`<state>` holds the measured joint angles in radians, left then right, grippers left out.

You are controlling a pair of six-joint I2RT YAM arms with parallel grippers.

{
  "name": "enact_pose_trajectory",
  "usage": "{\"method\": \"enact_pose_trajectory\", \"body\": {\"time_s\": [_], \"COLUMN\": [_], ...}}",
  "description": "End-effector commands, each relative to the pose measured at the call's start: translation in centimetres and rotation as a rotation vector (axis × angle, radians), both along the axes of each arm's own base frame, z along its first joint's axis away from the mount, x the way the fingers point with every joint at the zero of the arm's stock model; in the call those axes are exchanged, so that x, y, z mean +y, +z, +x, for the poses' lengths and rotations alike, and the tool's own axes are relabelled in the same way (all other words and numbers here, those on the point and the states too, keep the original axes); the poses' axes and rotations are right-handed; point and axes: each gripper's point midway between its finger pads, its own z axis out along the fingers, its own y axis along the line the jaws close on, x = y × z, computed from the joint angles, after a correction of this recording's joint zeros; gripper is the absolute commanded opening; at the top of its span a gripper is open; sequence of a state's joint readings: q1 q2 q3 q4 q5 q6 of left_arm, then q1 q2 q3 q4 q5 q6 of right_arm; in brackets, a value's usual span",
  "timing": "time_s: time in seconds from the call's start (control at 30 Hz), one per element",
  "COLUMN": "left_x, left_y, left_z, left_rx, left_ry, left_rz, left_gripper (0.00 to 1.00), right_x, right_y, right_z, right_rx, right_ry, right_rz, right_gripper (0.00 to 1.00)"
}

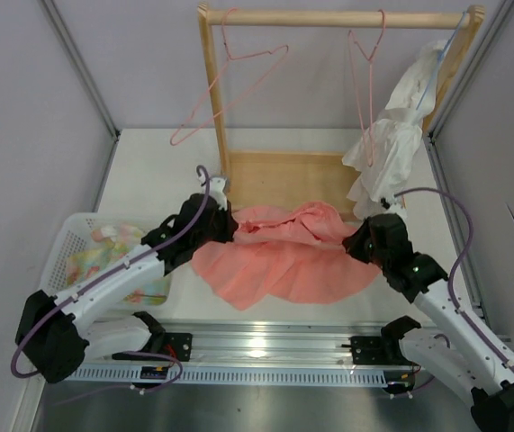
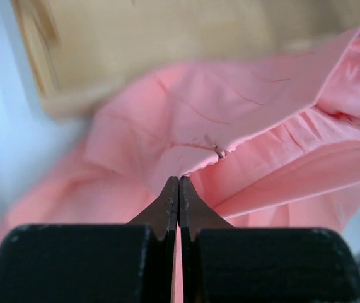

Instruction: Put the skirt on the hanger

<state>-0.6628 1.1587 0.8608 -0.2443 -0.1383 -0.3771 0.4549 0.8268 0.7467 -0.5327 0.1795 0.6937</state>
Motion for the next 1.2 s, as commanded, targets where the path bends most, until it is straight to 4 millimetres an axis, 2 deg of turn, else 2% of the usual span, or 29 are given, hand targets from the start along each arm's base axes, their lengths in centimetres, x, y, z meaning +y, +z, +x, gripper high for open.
{"method": "enact_pose_trajectory", "body": {"time_s": [0.0,0.03,0.17,0.4,0.43,0.57,0.6,0.67,0.7,0.73,0.8,0.83,0.9,0.93,1.13,1.17], "left_x": [0.0,0.8,0.9,-0.3,-0.5,-1.4,-1.6,-1.8,-2.0,-2.0,-2.4,-2.4,-2.4,-2.5,-3.0,-3.2], "left_y": [-0.6,-3.5,-7.5,-11.8,-12.1,-11.9,-11.2,-10.4,-9.7,-9.1,-7.8,-7.4,-7.0,-6.4,-6.4,-6.3], "left_z": [-1.7,-2.9,-4.2,-4.5,-4.6,-4.4,-4.2,-4.1,-3.9,-3.9,-3.6,-3.7,-3.7,-3.6,-3.4,-3.4], "left_rx": [0.031,0.077,0.148,0.206,0.21,0.194,0.172,0.15,0.135,0.119,0.09,0.077,0.067,0.056,0.06,0.058], "left_ry": [0.073,0.107,0.103,0.116,0.117,0.098,0.088,0.08,0.069,0.066,0.05,0.046,0.045,0.04,0.03,0.025], "left_rz": [-0.195,-0.2,-0.177,-0.132,-0.139,-0.149,-0.151,-0.159,-0.158,-0.163,-0.168,-0.172,-0.171,-0.178,-0.169,-0.172], "left_gripper": [0.0,0.0,0.0,0.0,0.0,0.0,0.0,0.0,0.0,0.01,0.01,0.02,0.03,0.03,0.03,0.02], "right_x": [0.4,0.7,1.6,1.1,1.1,1.1,1.6,1.1,1.8,1.8,2.6,2.8,3.6,3.7,4.3,4.6], "right_y": [-4.4,-6.6,-9.9,-13.0,-13.2,-11.7,-10.4,-9.8,-8.7,-8.4,-7.8,-7.0,-6.2,-5.0,-2.9,-2.0], "right_z": [-2.6,-3.8,-5.0,-5.2,-5.2,-4.6,-4.3,-4.4,-4.3,-4.3,-4.8,-4.4,-4.9,-4.4,-4.9,-4.8], "right_rx": [0.089,0.139,0.204,0.268,0.271,0.229,0.202,0.187,0.164,0.153,0.141,0.12,0.109,0.081,0.035,0.021], "right_ry": [-0.037,-0.044,-0.036,-0.052,-0.055,-0.049,-0.029,-0.039,-0.013,-0.02,0.016,0.005,0.037,0.019,0.029,0.026], "right_rz": [0.099,0.129,0.154,0.064,0.061,0.029,0.017,-0.044,-0.048,-0.062,-0.078,-0.083,-0.107,-0.118,-0.205,-0.203], "right_gripper": [0.0,0.0,0.0,0.0,0.05,0.17,0.2,0.29,0.33,0.4,0.48,0.51,0.5,0.48,0.44,0.45]}}
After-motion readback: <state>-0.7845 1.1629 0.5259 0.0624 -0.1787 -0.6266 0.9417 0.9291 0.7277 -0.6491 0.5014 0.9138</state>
